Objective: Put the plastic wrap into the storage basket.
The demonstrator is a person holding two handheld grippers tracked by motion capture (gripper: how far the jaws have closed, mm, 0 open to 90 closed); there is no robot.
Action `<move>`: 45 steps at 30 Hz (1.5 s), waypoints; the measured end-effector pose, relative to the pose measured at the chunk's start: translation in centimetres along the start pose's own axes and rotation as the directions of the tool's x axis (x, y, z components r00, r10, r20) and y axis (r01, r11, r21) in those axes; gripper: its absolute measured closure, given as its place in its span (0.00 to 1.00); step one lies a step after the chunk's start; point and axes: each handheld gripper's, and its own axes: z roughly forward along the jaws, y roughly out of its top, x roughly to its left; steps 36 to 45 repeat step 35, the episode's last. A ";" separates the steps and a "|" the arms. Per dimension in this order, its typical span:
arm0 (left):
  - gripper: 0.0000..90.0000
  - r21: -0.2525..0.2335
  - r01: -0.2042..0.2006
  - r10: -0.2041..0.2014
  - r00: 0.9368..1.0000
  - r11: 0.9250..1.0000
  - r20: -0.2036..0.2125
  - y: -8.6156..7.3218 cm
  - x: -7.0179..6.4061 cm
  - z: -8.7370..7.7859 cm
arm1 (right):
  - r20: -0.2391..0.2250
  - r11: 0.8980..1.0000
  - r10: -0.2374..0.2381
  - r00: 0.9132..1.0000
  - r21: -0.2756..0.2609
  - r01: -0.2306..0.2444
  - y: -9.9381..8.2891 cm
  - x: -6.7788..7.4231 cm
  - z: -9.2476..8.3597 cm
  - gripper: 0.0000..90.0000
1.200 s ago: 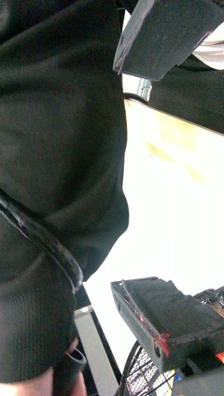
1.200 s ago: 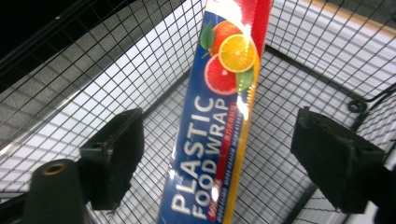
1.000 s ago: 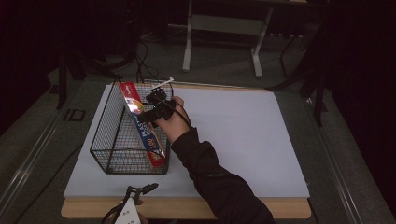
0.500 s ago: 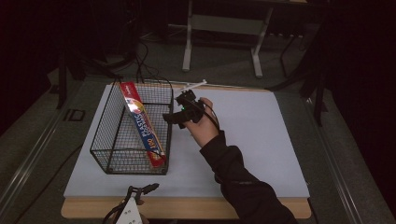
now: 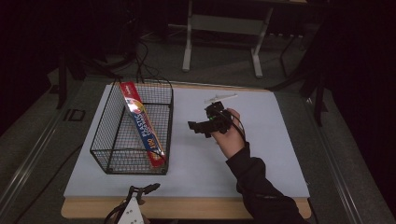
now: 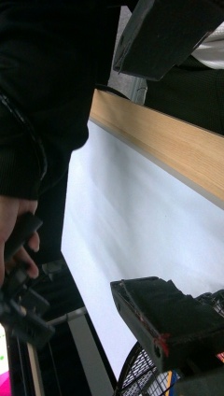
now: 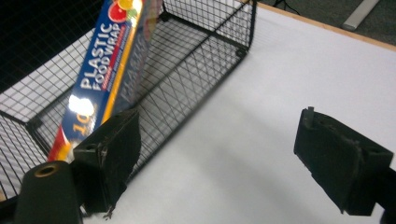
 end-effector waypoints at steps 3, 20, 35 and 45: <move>0.00 0.000 -0.001 0.001 1.000 1.000 -0.002 0.0 0.0 0.0 | 0.007 1.000 -0.005 1.000 0.008 0.005 -1.2 -0.9 -0.7 0.17; 0.00 0.006 -0.003 0.003 1.000 1.000 -0.003 0.0 -0.1 0.1 | 0.025 0.998 0.010 1.000 0.057 -0.011 -7.6 -4.2 -1.3 0.16; 0.00 0.005 -0.013 0.013 1.000 1.000 0.010 0.1 -0.2 0.1 | 0.032 0.996 0.010 0.999 0.093 -0.013 -8.9 -5.8 -1.0 0.16; 0.00 0.005 -0.013 0.013 1.000 1.000 0.010 0.1 -0.2 0.1 | 0.032 0.996 0.010 0.999 0.093 -0.013 -8.9 -5.8 -1.0 0.16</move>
